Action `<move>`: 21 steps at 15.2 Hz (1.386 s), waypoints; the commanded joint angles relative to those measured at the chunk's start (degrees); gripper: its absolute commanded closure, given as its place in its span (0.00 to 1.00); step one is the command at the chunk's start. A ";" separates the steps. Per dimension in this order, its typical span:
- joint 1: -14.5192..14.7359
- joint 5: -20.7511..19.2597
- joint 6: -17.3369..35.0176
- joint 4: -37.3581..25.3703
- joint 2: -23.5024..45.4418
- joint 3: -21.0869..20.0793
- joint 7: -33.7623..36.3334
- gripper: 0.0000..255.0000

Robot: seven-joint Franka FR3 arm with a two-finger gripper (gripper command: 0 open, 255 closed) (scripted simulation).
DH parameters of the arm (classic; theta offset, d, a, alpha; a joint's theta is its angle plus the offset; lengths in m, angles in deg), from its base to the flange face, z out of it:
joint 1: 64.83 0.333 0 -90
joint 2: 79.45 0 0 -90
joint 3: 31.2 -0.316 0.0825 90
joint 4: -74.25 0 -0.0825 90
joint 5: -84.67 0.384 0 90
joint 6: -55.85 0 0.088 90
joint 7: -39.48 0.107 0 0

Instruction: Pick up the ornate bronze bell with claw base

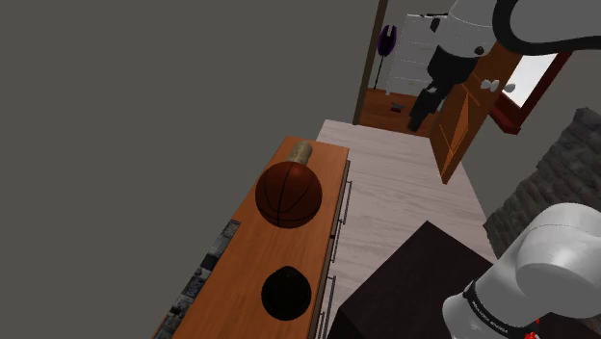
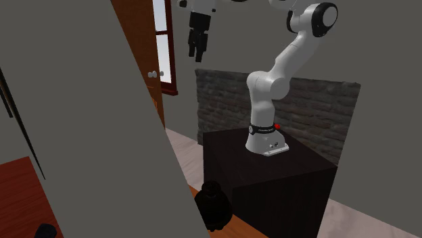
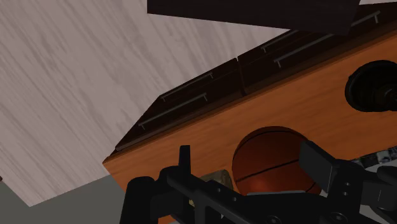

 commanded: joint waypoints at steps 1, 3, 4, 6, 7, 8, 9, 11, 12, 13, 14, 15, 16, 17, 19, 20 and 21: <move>0.00 0.00 0.00 0.00 0.00 0.00 0.00 0.00; 0.81 1.30 2.18 2.43 0.12 -1.64 2.03 0.00; 1.23 1.96 3.30 3.57 0.29 -2.48 3.05 0.00; 2.09 3.29 5.63 5.66 0.84 -4.22 5.08 0.00; 2.52 3.97 6.83 6.63 1.23 -5.12 6.09 0.00; 2.97 4.64 8.06 7.53 1.70 -6.02 7.12 0.00; 3.42 5.30 9.32 8.37 2.25 -6.94 8.14 0.00; 4.32 6.61 11.92 9.86 3.60 -8.82 10.19 0.00; 4.76 7.24 13.26 10.50 4.40 -9.78 11.23 0.00; 5.17 7.87 14.63 11.08 5.29 -10.77 12.25 0.00; 5.57 8.47 16.02 11.60 6.26 -11.76 13.29 0.00; 5.97 9.05 17.44 12.04 7.31 -12.77 14.34 0.00; 6.34 9.59 18.88 12.41 8.45 -13.79 15.39 0.00; 6.67 10.10 20.33 12.71 9.67 -14.84 16.45 0.00; 7.27 10.97 23.29 13.09 12.37 -16.97 18.61 0.00; 7.51 11.32 24.79 13.17 13.83 -18.05 19.72 0.00; 7.70 11.61 26.29 13.18 15.37 -19.16 20.84 0.00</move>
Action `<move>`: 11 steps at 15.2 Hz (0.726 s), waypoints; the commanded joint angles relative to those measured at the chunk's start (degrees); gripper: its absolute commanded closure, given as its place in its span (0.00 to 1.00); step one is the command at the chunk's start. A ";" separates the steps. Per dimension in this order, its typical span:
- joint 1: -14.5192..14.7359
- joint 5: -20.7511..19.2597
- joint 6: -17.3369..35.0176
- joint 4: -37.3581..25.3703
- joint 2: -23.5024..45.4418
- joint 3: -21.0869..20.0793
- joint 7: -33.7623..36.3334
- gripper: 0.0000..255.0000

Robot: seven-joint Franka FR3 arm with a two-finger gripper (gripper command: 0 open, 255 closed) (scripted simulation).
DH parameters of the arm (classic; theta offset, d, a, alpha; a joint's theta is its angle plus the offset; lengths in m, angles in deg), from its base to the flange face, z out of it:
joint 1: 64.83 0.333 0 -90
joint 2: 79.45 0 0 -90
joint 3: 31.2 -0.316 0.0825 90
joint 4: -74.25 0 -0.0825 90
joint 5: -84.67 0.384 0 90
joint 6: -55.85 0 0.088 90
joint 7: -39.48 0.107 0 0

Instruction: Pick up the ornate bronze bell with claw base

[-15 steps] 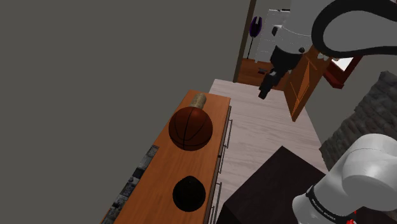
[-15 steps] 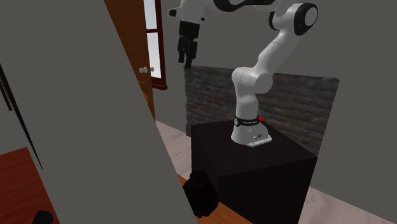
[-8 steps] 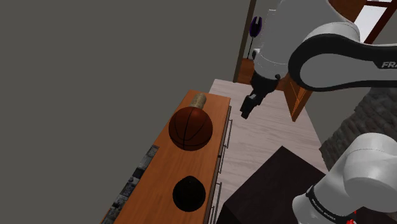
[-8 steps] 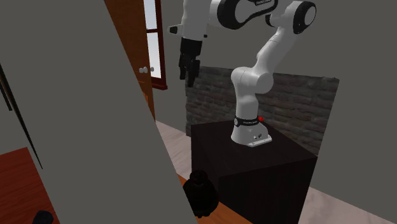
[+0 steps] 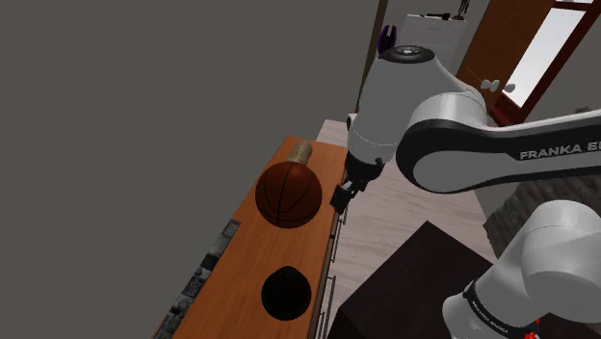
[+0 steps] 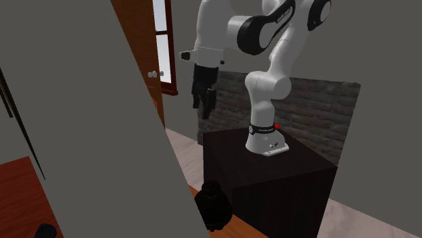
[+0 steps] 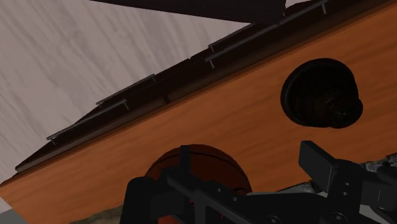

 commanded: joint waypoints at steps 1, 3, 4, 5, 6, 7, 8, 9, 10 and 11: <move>0.46 0.63 3.22 0.22 3.02 -2.27 2.37 0.00; 0.59 0.78 6.22 -0.14 6.47 -4.57 4.78 0.00; 0.57 0.69 7.71 -0.43 8.29 -5.75 6.06 0.00; 0.49 0.47 9.17 -0.79 10.18 -6.96 7.40 0.00; 0.35 0.09 10.62 -1.23 12.14 -8.18 8.80 0.00; 0.14 -0.44 12.04 -1.74 14.17 -9.41 10.30 0.00; -0.12 -1.17 13.42 -2.32 16.26 -10.66 11.89 0.00; -0.43 -2.12 14.76 -2.97 18.43 -11.90 13.60 0.00; -0.78 -3.31 16.04 -3.70 20.67 -13.12 15.45 0.00; -1.14 -4.78 17.26 -4.51 22.99 -14.30 17.46 0.00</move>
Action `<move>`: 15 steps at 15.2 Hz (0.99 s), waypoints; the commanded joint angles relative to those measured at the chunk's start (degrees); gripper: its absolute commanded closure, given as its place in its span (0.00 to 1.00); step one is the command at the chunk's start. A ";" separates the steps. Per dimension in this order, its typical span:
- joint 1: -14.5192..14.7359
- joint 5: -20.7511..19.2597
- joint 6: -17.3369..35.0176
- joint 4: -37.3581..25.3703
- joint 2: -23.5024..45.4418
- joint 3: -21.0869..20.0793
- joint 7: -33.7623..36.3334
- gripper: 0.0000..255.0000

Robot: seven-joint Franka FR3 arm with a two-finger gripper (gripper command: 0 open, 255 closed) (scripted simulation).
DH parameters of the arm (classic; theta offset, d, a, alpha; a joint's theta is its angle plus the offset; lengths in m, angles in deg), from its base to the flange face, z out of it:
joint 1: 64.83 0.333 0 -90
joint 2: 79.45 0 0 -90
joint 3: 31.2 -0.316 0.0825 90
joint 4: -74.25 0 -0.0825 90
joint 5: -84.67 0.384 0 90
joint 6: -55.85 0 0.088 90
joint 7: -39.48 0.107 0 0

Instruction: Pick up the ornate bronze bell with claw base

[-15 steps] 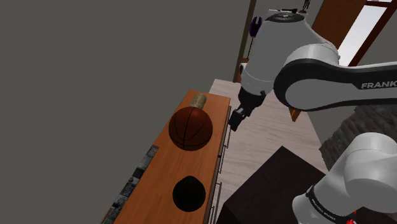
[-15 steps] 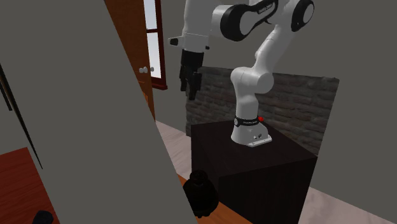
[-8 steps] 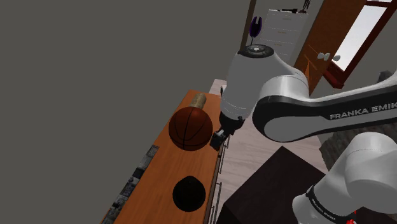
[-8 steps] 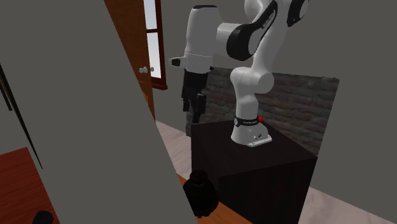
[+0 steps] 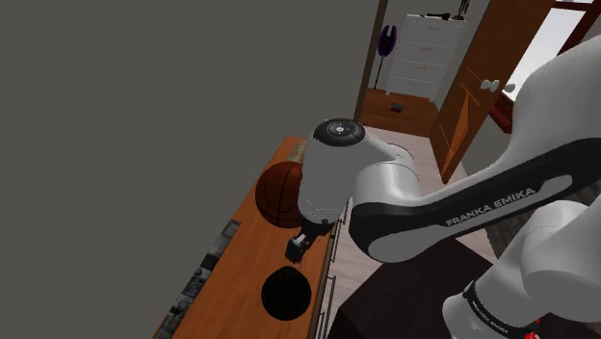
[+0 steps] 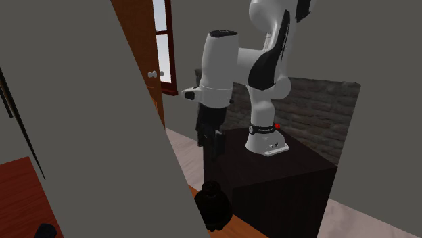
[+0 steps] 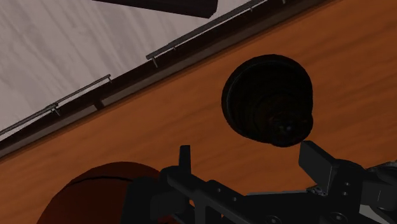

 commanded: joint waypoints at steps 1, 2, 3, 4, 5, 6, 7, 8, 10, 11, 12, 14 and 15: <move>-0.66 -2.89 2.55 -1.35 4.49 -2.24 4.03 0.00; -0.97 -4.95 3.59 -2.32 6.99 -3.27 6.39 0.00; -1.18 -7.31 4.51 -3.37 9.57 -4.15 8.93 0.00; -1.24 -9.94 5.29 -4.52 12.24 -4.83 11.62 0.00; -1.01 -12.55 5.88 -5.66 14.75 -5.16 14.20 0.00; -0.84 -13.65 6.55 -5.55 15.59 -4.88 15.04 0.00; -0.72 -14.79 7.21 -5.46 16.44 -4.65 15.91 0.00; -0.61 -15.97 7.85 -5.38 17.30 -4.42 16.80 0.00; -0.31 -18.41 9.08 -5.29 19.05 -3.83 18.66 0.00; -0.11 -19.67 9.67 -5.27 19.93 -3.47 19.61 0.00; 0.12 -20.95 10.25 -5.28 20.82 -3.07 20.57 0.00; 0.32 -21.67 10.57 -5.29 21.32 -2.78 21.12 0.00; 0.32 -21.66 10.58 -5.28 21.32 -2.78 21.11 0.00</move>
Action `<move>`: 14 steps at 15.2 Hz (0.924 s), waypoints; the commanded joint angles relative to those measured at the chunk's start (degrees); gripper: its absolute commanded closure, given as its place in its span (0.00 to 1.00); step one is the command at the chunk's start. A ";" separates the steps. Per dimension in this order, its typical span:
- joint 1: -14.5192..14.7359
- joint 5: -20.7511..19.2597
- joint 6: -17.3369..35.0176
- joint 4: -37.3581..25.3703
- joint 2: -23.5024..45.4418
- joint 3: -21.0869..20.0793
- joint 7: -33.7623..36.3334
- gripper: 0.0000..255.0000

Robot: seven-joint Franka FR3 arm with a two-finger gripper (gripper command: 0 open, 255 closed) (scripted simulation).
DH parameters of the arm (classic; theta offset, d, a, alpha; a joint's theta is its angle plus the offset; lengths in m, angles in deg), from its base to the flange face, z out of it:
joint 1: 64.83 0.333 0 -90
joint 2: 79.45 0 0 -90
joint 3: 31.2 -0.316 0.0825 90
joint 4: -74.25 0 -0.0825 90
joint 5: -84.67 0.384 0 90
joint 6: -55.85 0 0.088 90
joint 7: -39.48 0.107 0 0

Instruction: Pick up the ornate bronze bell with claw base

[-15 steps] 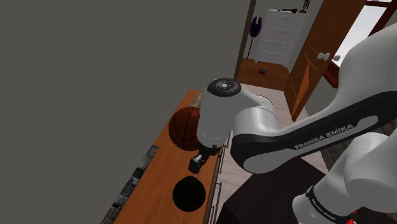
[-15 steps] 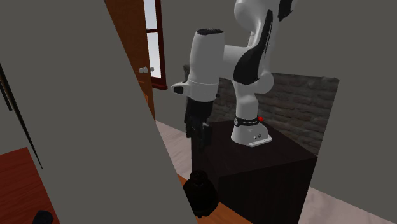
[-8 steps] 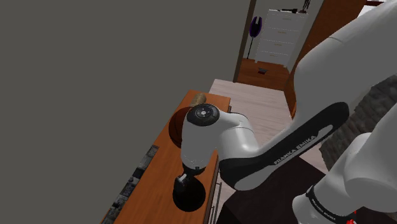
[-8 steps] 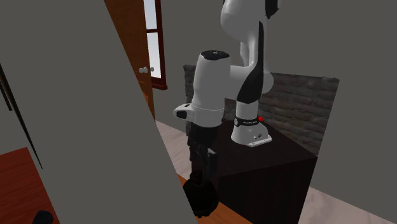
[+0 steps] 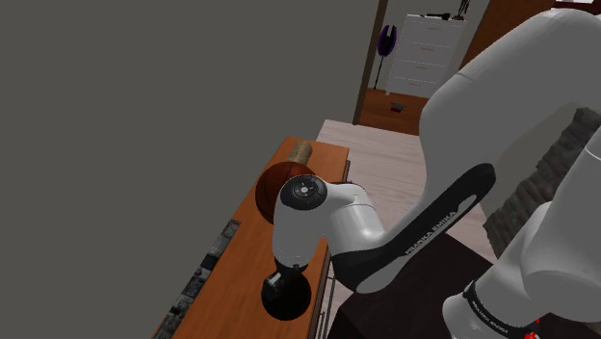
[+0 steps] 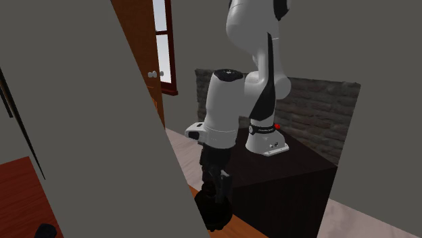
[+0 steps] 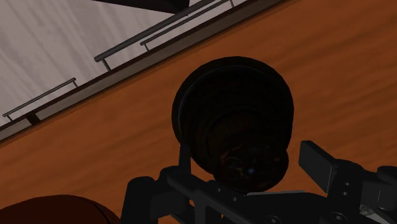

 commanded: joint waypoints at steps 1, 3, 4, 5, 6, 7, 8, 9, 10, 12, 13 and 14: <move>0.05 -0.33 0.14 -0.03 0.23 0.13 0.20 1.00; 0.05 -0.38 0.19 0.00 0.25 0.14 0.24 1.00; 0.04 -0.39 0.20 0.00 0.26 0.15 0.23 1.00; 0.05 -0.36 0.18 0.00 0.24 0.14 0.23 1.00; 0.05 -0.36 0.18 -0.01 0.25 0.14 0.22 1.00; 0.05 -0.36 0.17 -0.02 0.24 0.14 0.23 1.00; 0.02 -0.30 0.17 0.01 0.19 0.13 0.15 1.00; 0.01 -0.28 0.15 -0.01 0.19 0.12 0.14 1.00; 0.03 -0.22 0.11 0.00 0.14 0.08 0.14 1.00; -0.51 2.31 -1.04 0.01 -1.62 -0.80 -1.77 1.00; -0.74 3.55 -1.64 -0.02 -2.50 -1.17 -2.71 1.00; -0.92 4.77 -2.26 -0.06 -3.37 -1.50 -3.63 1.00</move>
